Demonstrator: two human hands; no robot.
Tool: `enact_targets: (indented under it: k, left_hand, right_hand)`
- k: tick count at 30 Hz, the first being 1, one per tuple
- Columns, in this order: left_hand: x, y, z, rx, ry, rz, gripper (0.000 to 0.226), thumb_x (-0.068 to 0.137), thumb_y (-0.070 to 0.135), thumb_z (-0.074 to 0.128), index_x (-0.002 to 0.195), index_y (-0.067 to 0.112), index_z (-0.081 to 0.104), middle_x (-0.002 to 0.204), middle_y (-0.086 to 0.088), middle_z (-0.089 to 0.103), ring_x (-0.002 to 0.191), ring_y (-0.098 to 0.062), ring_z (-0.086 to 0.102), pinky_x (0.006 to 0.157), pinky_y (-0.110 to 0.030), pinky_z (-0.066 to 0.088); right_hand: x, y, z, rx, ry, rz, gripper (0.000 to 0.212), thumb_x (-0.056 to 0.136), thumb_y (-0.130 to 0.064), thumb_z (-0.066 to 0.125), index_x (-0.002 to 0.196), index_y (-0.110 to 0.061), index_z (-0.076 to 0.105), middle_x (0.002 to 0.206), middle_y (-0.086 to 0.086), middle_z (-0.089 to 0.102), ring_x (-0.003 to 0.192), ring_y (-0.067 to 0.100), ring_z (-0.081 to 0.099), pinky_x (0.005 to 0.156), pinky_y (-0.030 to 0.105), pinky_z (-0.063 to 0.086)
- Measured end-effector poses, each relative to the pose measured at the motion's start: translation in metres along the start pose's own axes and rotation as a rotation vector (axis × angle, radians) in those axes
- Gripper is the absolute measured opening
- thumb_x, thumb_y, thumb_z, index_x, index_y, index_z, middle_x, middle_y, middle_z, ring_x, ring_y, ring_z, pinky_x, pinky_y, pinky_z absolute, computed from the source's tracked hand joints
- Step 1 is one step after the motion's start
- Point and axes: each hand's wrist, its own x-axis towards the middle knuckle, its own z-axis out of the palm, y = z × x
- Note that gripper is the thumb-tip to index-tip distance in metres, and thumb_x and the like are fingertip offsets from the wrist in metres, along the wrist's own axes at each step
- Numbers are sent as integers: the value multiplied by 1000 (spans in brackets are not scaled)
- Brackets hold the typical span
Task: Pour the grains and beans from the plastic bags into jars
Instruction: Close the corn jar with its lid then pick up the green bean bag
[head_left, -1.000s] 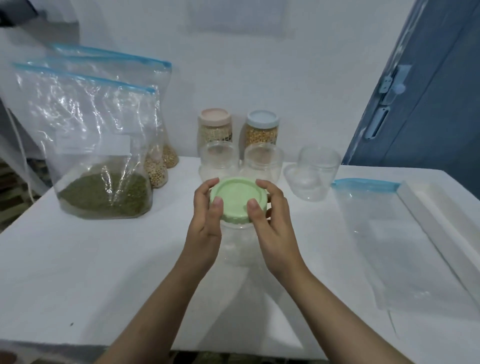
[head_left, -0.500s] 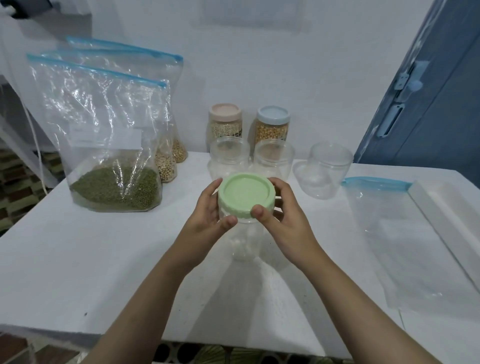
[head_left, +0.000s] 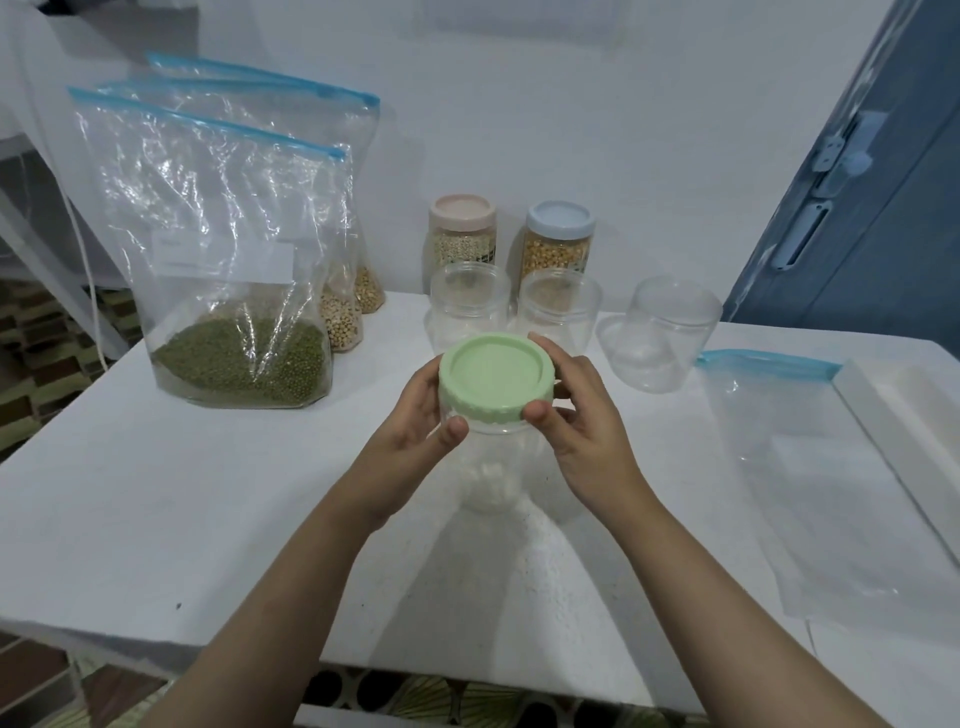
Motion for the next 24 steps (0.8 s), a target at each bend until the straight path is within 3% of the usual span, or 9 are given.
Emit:
enact_targets:
  k: [3, 5, 8, 10, 13, 16, 19, 21, 24]
  left_hand:
    - [1, -1, -2, -17, 9, 14, 93, 76, 65, 71, 149, 25, 29, 146, 13, 50, 136, -7, 45, 96, -20, 47]
    - [0, -1, -3, -19, 17, 9, 89, 74, 66, 71, 145, 32, 30, 143, 14, 52, 132, -5, 49, 93, -20, 48]
    - [0, -1, -5, -19, 35, 8, 87, 70, 70, 72, 140, 37, 32, 140, 11, 55, 124, -3, 55, 88, -19, 50]
    - [0, -1, -5, -14, 37, 14, 86, 71, 70, 72, 140, 37, 32, 142, 7, 53, 125, -5, 55, 88, -20, 50]
    - [1, -2, -4, -11, 26, 22, 82, 73, 68, 72, 139, 39, 33, 143, 4, 52, 129, -9, 53, 90, -22, 50]
    - [0, -3, -4, -16, 16, 18, 80, 73, 68, 71, 139, 41, 33, 143, 7, 53, 131, -8, 51, 93, -22, 50]
    - [-1, -3, -4, -17, 7, 23, 81, 75, 66, 71, 141, 41, 31, 145, 9, 52, 133, -10, 49, 97, -24, 50]
    - [-1, -2, -4, -17, -7, 16, 85, 75, 66, 71, 144, 39, 29, 146, 9, 51, 135, -12, 48, 101, -28, 49]
    - [-1, -3, -7, -21, -28, 0, 83, 77, 59, 73, 145, 41, 29, 145, 9, 51, 135, -16, 48, 105, -43, 48]
  right_hand:
    - [-1, 2, -2, -9, 77, -21, 41, 94, -51, 58, 130, -33, 49, 100, -24, 62, 94, 0, 61, 81, 17, 48]
    - [-1, 7, -5, -20, 165, -7, 15, 103, -29, 52, 117, -28, 55, 90, -18, 65, 89, 3, 64, 83, 28, 51]
    - [-9, 8, 0, -19, 149, -6, 36, 102, -50, 43, 123, -26, 59, 113, -12, 65, 107, 8, 62, 91, 34, 53]
    - [-16, 4, 7, -12, 84, 12, 60, 91, -71, 45, 135, -31, 50, 129, -11, 56, 118, 2, 55, 95, 21, 49]
    - [-16, 0, 7, -4, 67, 52, 61, 86, -62, 59, 139, -39, 40, 124, -17, 53, 114, -3, 54, 89, 16, 51]
    - [-13, 4, -5, 34, 104, 49, 42, 99, -49, 47, 139, -39, 43, 103, -22, 61, 108, 9, 62, 95, 38, 55]
    - [-14, 1, -8, 22, 33, 44, 40, 95, -62, 43, 133, -47, 47, 116, -18, 59, 113, 7, 59, 93, 32, 54]
    - [-13, -5, -4, -53, -26, 37, 52, 84, -76, 47, 132, -57, 39, 130, -19, 47, 116, 1, 52, 91, 20, 50]
    - [-9, -3, -3, -128, -51, 55, 77, 71, -90, 47, 138, -59, 30, 127, -21, 43, 118, -1, 48, 93, 18, 49]
